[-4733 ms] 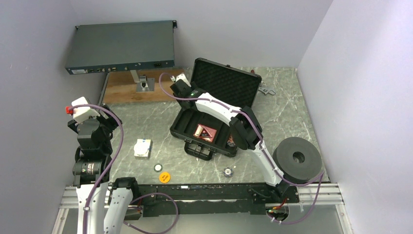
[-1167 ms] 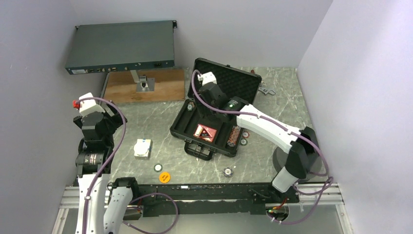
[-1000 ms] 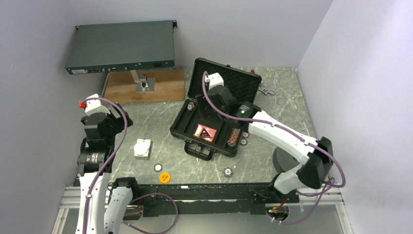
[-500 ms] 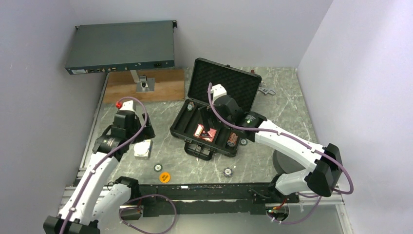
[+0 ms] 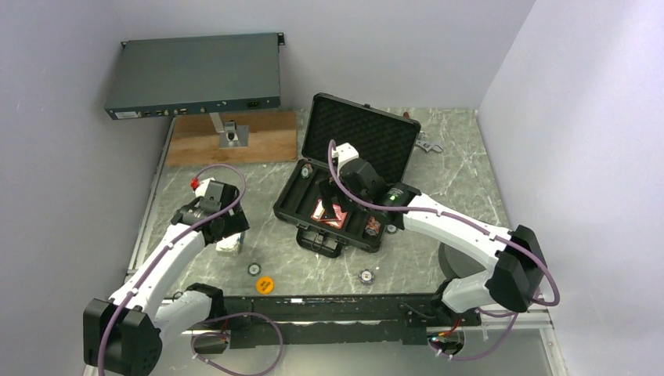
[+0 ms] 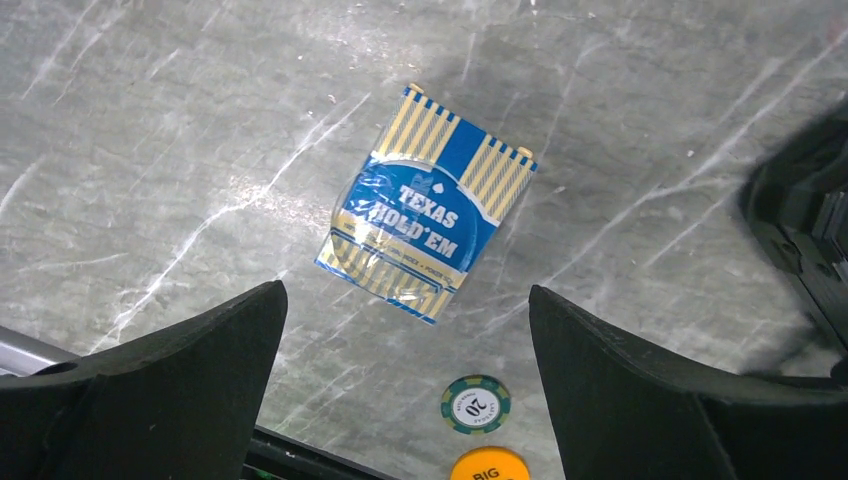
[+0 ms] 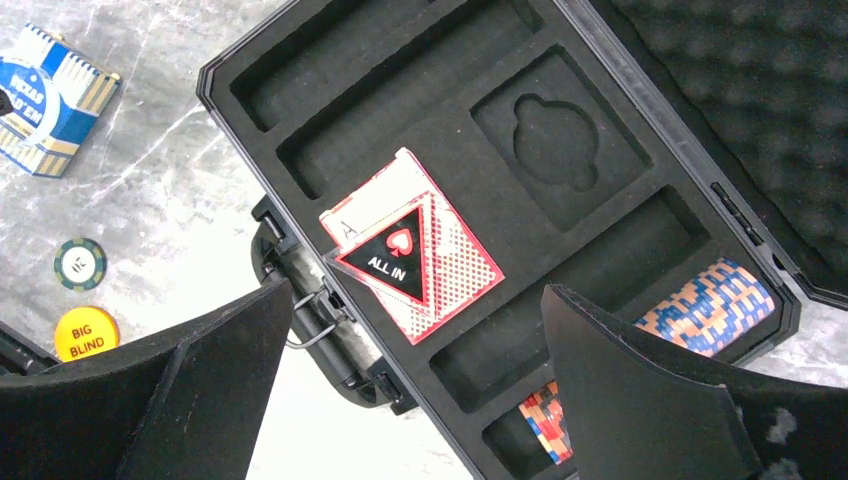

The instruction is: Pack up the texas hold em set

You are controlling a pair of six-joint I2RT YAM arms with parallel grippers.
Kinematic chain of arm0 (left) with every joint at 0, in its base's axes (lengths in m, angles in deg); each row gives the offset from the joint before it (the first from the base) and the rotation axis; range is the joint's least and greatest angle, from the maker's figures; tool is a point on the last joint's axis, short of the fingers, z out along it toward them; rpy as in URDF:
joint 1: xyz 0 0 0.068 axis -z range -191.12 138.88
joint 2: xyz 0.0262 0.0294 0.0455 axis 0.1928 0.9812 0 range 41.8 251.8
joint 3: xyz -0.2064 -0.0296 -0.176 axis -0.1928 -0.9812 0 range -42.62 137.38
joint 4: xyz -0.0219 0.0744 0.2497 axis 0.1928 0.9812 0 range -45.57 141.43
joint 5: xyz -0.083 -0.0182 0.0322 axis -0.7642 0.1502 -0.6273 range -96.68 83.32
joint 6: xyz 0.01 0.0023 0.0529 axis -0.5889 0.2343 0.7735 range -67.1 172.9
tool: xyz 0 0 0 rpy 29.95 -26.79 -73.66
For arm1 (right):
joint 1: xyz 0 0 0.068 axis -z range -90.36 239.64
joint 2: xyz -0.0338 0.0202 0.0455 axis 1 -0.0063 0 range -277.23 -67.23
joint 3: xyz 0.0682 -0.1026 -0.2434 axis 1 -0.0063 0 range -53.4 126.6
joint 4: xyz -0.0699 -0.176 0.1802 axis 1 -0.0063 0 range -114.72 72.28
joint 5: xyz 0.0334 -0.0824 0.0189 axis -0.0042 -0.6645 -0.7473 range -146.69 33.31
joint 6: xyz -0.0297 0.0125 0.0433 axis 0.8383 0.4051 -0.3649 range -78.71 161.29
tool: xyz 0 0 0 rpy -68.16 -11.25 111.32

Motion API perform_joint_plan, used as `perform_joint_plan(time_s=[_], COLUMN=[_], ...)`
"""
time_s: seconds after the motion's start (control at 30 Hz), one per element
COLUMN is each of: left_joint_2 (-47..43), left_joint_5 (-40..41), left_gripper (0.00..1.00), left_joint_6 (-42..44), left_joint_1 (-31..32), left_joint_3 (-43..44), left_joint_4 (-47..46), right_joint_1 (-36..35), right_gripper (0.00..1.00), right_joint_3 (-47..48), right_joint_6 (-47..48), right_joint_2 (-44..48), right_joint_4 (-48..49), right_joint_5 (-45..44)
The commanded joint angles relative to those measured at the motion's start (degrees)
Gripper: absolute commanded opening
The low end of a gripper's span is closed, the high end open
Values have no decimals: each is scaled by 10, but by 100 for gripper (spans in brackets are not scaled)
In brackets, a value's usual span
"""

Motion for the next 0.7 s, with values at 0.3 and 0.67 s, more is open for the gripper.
perform_joint_plan(time_s=[0.3,0.67], left_joint_2=[26,49], left_joint_5=[-20,-35], left_gripper=[93,86], left_joint_6=[-57,-37], left_joint_1=[-48,-65], left_joint_3=[-31,-34], left_joint_4=[-31,-62], right_joint_1=[0,1], right_gripper=[98,98], right_joint_3=[12,16], right_joint_6=[7,8], right_joint_2=[-30,-34], right_joint_4=[38,38], right_joint_5=[23,21])
